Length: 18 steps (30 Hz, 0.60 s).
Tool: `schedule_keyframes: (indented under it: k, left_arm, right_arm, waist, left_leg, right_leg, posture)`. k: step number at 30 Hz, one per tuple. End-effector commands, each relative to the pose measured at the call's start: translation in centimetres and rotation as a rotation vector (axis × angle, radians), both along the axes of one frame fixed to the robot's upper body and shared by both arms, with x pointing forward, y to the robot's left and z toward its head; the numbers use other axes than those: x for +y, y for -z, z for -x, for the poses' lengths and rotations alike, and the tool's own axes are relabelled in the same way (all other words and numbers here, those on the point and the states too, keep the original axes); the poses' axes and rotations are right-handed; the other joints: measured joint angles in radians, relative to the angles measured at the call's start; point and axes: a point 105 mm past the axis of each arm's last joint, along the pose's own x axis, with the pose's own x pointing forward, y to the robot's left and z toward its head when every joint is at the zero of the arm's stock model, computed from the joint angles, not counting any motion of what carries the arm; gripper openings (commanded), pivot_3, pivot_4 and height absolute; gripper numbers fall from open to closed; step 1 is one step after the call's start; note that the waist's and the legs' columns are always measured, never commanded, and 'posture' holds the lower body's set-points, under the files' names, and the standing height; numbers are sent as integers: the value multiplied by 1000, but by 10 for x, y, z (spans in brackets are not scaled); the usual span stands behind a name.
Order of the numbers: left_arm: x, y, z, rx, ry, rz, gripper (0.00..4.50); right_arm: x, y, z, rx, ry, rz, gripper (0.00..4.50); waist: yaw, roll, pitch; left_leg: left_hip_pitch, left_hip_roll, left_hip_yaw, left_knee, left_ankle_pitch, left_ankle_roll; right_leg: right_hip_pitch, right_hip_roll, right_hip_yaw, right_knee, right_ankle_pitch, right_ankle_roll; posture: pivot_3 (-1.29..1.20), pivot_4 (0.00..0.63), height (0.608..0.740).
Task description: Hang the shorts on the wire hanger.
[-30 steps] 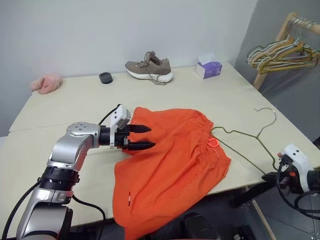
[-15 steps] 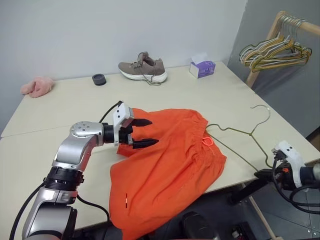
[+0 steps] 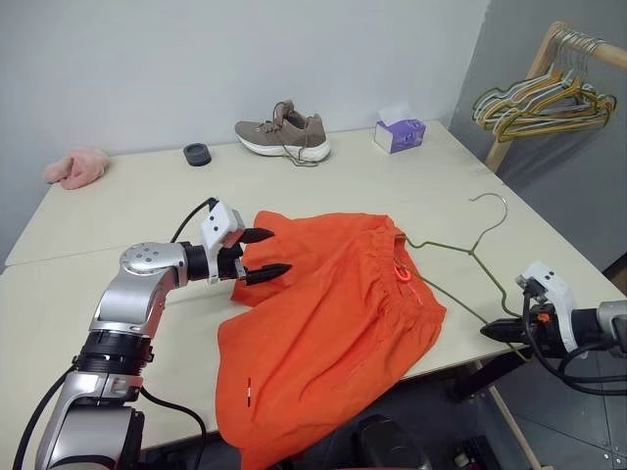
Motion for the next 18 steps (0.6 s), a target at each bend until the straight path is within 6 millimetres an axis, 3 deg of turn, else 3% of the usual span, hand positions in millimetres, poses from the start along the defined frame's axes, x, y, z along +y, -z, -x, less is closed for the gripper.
schedule_keyframes:
  k: [1, 5, 11, 18]
  left_arm:
    - [-1, -16, -4, -72, 0, 11, 4466]
    - [-2, -17, -4, -86, 0, 8, 4466]
    - [-2, -17, -2, -92, -1, 7, 4466]
    - [-3, -17, -2, -97, -8, 17, 4466]
  right_arm:
    - [-3, 13, -9, 57, 78, -3, 0]
    - [-4, 24, -21, 148, 189, -60, 0]
    - [8, 13, -46, 178, 300, -213, 0]
    - [43, -1, -66, 122, 239, -298, 0]
  waist:
    - [2, 0, 0]
    - [2, 0, 0]
    - [5, 0, 0]
    - [12, 1, -1]
  left_leg:
    - [0, 0, 0, 0, 0, 0]
    - [-1, -1, 0, 0, 0, 0]
    - [-1, 0, -1, 0, 0, 0]
    - [-2, 0, -3, 0, 0, 0]
  right_leg:
    - [0, 0, 0, 0, 0, 0]
    - [-1, -1, 0, 0, 0, 0]
    - [-1, -1, 0, 1, 1, -1]
    - [-2, -1, 0, 2, 2, -4]
  posture:
    - [-302, 53, 740]
    - [-285, 53, 740]
    - [-285, 53, 740]
    - [-273, 48, 740]
